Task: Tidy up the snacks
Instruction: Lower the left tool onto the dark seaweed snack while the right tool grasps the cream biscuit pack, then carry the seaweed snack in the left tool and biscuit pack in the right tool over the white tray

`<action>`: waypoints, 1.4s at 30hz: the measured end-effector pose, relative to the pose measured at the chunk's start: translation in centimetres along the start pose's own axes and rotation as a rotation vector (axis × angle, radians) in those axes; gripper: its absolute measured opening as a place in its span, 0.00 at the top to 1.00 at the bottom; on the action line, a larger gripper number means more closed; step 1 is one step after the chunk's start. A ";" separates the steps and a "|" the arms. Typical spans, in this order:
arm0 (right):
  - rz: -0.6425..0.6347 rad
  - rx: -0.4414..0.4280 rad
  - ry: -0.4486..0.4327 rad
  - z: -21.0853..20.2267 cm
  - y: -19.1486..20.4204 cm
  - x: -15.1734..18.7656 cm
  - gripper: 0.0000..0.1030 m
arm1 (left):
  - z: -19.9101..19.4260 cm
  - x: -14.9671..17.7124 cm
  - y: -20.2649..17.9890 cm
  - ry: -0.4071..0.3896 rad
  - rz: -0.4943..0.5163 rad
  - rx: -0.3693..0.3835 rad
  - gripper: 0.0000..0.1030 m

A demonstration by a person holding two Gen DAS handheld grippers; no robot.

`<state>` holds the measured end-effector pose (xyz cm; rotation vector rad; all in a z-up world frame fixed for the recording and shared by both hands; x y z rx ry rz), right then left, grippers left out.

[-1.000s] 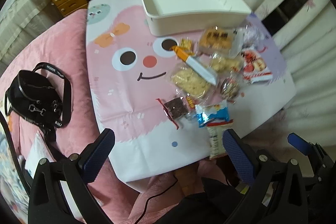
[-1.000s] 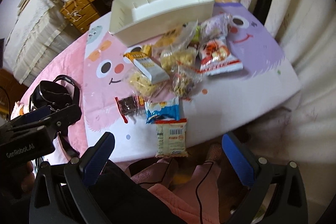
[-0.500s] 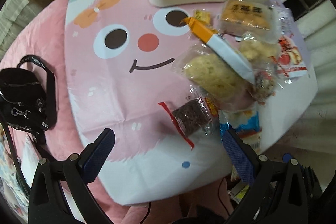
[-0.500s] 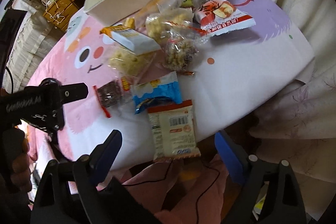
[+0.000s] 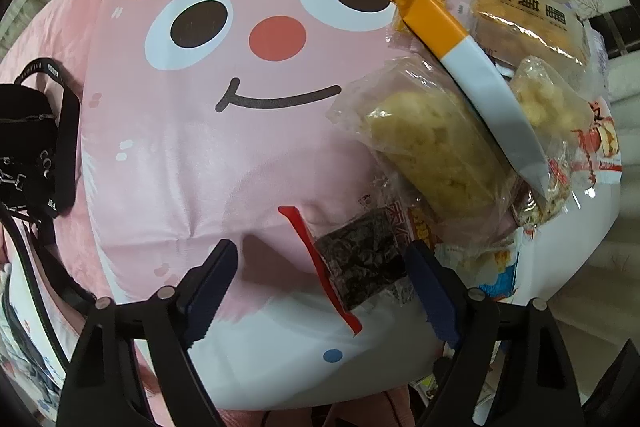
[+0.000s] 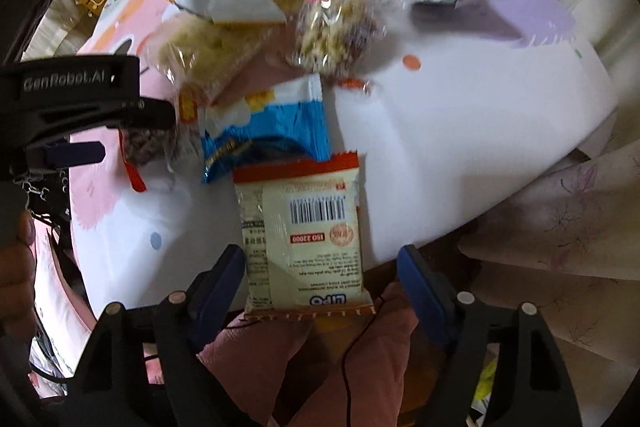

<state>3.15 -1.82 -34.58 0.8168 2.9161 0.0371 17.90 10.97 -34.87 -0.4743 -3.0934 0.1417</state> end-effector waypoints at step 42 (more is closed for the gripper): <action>0.083 0.110 -0.029 -6.9 1.3 -3.9 0.56 | -6.7 0.6 6.9 -0.013 -0.057 0.116 0.61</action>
Point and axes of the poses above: each gripper's, at about its wrist camera, not at the fingertips, and z roughly the way its jaws point, y to its left, x to its underside, the point moved 7 cm from there along z, roughly the way its jaws point, and after that the axes turned 2 degrees about z, right-handed, at the moved point
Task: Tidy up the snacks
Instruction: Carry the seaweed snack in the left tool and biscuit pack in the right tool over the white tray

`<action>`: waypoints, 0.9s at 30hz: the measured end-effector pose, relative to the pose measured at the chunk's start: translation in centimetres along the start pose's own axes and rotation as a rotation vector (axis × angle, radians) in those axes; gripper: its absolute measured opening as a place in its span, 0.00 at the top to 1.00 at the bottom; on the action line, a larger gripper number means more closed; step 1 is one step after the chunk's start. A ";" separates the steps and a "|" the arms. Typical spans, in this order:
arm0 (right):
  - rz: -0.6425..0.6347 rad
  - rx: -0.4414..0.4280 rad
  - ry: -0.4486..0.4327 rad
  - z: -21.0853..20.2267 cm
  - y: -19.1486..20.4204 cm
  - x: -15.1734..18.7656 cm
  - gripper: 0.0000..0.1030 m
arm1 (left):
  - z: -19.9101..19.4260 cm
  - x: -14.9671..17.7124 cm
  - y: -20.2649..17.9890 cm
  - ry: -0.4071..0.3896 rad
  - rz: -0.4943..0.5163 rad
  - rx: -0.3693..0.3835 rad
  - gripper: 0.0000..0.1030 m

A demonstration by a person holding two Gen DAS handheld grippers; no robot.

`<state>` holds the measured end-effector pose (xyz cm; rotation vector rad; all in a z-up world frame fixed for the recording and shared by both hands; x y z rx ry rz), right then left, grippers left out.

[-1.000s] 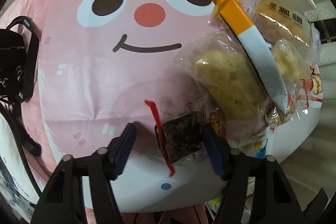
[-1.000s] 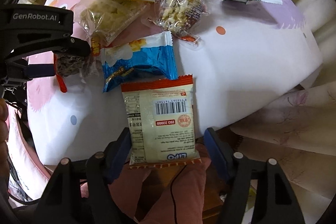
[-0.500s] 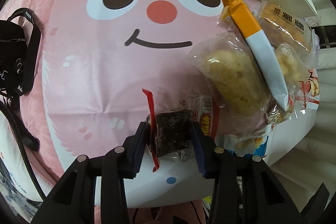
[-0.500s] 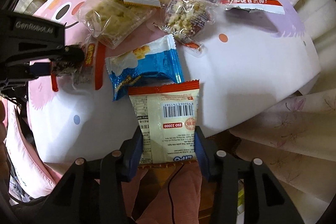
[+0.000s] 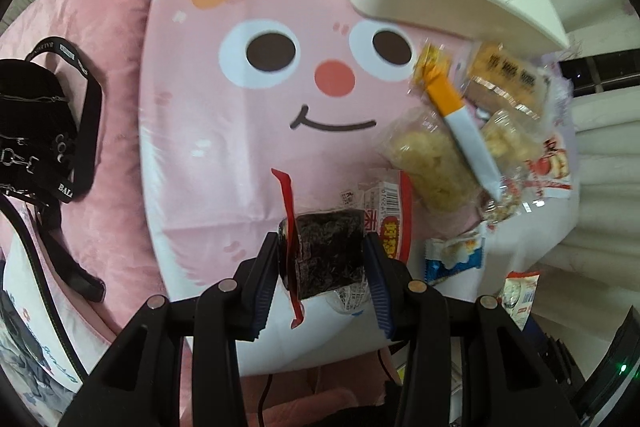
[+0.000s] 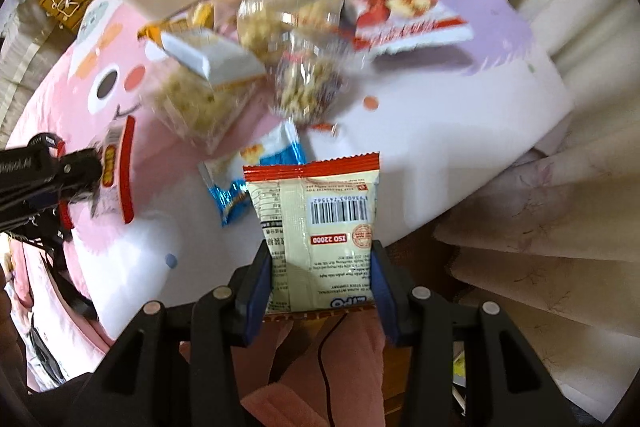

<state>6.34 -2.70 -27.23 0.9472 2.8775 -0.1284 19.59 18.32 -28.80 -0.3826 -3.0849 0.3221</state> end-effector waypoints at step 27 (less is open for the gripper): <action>-0.186 -0.125 -0.226 -8.6 -0.9 -12.7 0.56 | -11.6 -3.2 -4.1 -0.241 -0.143 0.019 0.61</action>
Point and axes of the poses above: each gripper's, at about its wrist camera, not at the fingertips, and z roughly the way its jaws point, y to its left, x to its underside, the point moved 7 cm from there along z, roughly the way its jaws point, and after that the axes turned 2 degrees about z, right-handed, at the moved point
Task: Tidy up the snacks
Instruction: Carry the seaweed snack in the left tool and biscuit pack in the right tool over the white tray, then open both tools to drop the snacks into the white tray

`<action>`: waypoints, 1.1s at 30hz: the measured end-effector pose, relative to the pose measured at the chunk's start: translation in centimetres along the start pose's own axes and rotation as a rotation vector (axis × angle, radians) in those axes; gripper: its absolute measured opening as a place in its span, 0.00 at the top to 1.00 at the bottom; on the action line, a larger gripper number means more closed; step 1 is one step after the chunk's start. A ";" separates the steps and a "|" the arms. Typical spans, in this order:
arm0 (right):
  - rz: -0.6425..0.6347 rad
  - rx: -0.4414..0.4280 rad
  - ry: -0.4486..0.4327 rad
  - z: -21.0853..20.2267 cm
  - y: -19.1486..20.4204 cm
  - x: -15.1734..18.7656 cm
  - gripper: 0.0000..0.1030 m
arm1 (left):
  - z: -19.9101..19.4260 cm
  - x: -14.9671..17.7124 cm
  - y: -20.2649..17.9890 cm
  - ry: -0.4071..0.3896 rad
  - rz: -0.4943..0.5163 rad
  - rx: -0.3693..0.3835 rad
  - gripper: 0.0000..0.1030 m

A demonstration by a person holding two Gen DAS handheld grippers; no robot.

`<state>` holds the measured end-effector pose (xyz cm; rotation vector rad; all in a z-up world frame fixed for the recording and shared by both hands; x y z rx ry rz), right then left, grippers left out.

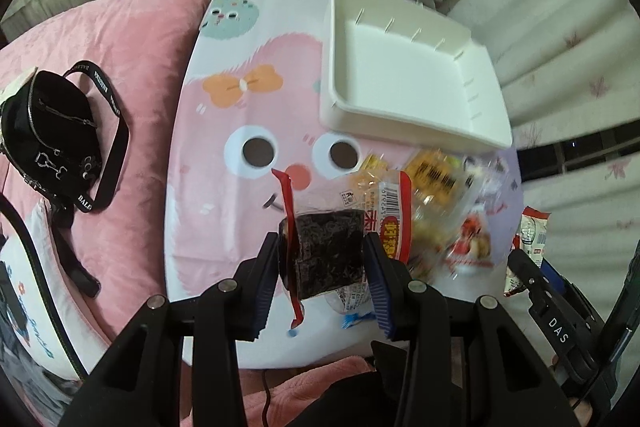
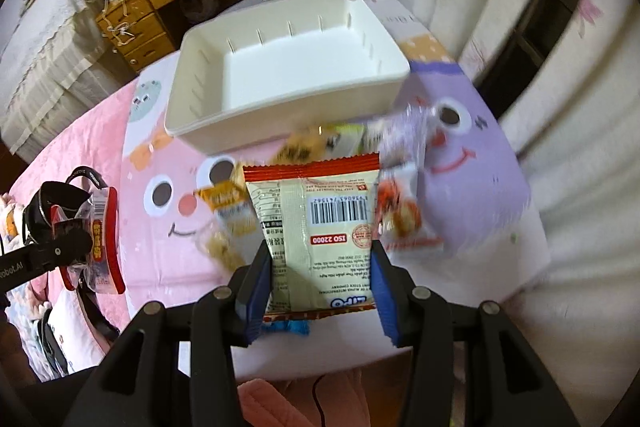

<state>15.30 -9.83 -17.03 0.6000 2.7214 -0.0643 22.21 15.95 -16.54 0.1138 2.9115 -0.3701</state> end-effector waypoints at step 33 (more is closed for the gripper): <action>-0.132 -0.227 -0.186 5.6 -5.3 -19.4 0.55 | 5.6 -16.8 -14.6 -0.211 -0.001 0.031 0.62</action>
Point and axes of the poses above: each gripper's, at about its wrist camera, not at the fingertips, and z roughly the way its jaws point, y to its left, x to its underside, the point moved 7 cm from there along z, roughly the way its jaws point, and after that the axes turned 2 degrees about z, right-handed, at the moved point
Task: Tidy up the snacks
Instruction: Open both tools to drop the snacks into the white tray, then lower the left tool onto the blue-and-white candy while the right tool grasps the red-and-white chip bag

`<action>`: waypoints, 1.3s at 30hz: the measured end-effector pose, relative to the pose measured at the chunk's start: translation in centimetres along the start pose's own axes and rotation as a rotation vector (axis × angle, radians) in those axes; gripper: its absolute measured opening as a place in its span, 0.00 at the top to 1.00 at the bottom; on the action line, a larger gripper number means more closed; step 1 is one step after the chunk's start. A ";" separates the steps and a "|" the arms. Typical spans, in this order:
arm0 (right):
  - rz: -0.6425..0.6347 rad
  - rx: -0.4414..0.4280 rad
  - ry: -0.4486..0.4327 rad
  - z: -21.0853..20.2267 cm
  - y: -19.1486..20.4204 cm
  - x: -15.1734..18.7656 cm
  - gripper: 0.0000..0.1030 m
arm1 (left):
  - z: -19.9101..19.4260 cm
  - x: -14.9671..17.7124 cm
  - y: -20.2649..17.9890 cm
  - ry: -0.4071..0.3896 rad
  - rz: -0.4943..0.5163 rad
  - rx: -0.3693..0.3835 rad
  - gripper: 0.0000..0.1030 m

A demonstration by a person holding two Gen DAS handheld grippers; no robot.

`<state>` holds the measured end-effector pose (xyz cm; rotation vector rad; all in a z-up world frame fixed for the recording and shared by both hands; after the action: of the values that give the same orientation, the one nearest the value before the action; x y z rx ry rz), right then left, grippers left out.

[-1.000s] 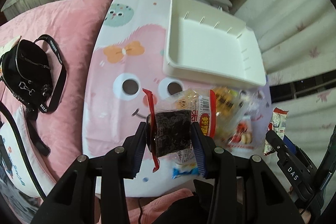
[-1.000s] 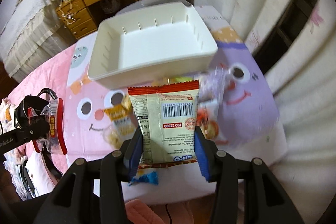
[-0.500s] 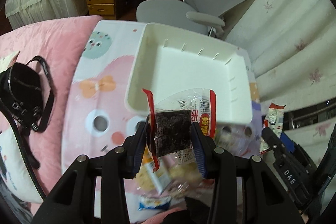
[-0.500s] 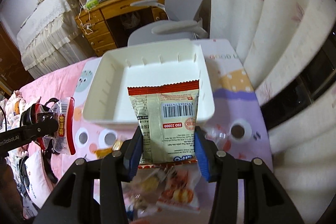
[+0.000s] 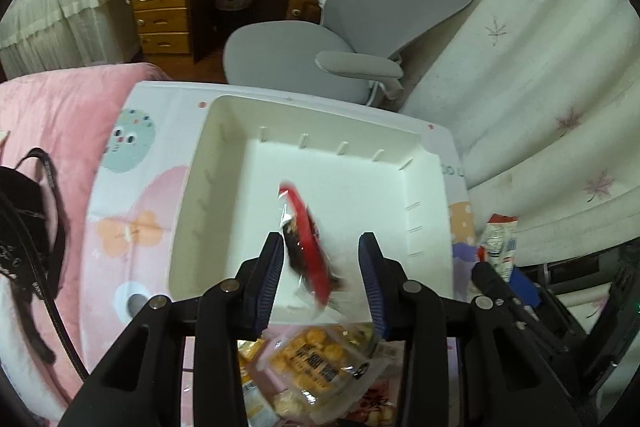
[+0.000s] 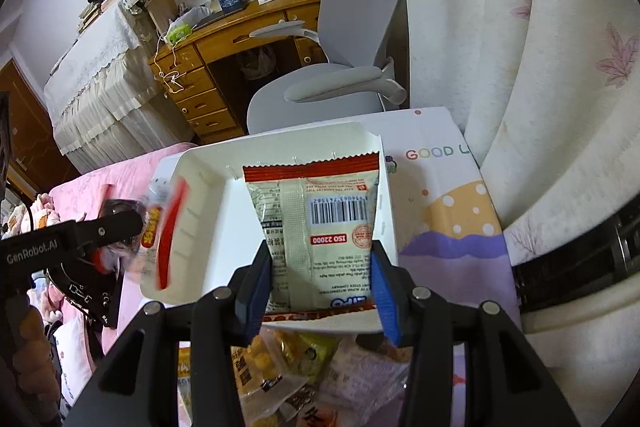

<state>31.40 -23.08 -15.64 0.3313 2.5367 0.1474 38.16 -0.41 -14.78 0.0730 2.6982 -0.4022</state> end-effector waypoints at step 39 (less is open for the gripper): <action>0.118 0.075 0.005 -10.9 4.5 16.4 0.37 | -10.6 18.8 6.4 -0.003 0.102 0.091 0.33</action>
<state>13.00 -14.76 -14.48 0.5110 2.5322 0.0981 17.53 8.68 -14.79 0.2344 2.6588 -0.4926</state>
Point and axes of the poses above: each gripper's, at about its wrist camera, not at the fingertips, and z roughly the way its jaws point, y to its left, x to its underside, the point moved 7 cm from there along z, roughly the way its jaws point, and after that the axes turned 2 degrees about z, right-handed, at the moved point
